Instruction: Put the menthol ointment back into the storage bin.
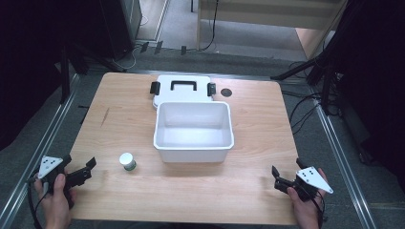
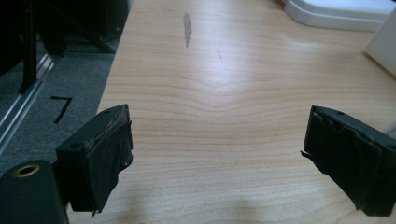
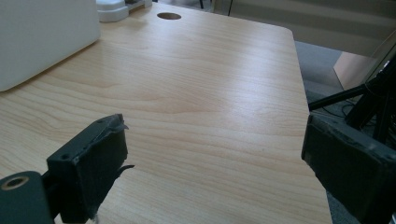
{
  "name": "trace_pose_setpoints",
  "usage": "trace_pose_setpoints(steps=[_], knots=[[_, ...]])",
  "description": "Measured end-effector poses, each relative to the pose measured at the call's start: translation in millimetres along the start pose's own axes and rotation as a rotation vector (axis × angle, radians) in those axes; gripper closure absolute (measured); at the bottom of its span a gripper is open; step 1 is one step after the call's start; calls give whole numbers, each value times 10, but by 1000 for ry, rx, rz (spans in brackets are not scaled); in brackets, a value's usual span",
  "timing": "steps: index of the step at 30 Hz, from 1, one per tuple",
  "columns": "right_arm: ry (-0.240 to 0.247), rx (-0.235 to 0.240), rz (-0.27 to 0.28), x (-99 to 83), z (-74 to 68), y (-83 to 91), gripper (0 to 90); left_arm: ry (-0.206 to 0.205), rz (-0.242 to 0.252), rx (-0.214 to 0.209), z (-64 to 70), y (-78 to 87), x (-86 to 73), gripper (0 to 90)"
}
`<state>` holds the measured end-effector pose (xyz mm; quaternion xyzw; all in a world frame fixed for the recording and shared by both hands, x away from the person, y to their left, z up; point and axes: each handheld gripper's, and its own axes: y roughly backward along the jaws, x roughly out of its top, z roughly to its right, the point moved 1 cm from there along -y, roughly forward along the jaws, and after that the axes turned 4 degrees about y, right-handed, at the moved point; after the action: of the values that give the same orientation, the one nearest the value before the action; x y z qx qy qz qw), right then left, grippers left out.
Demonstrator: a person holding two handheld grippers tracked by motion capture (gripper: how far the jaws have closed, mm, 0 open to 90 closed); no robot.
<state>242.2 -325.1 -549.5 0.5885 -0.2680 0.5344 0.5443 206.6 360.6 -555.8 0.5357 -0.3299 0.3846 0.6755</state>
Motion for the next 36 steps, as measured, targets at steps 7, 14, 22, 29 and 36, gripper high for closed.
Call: trace_pose_setpoints(steps=[7,14,22,29,36], knots=[[3,-2,9,-3,2,7,70,-45,-13,-81,109,62,83,86],[5,-1,0,0,-5,-1,70,-168,-126,-137,288,79,173,86],[6,-1,-1,0,-5,-1,71,-308,-265,-126,495,92,257,86],[5,1,-2,0,0,-3,71,-346,-399,-159,615,59,290,86],[2,3,-3,1,2,-5,71,-445,-637,-129,805,-65,350,86]])
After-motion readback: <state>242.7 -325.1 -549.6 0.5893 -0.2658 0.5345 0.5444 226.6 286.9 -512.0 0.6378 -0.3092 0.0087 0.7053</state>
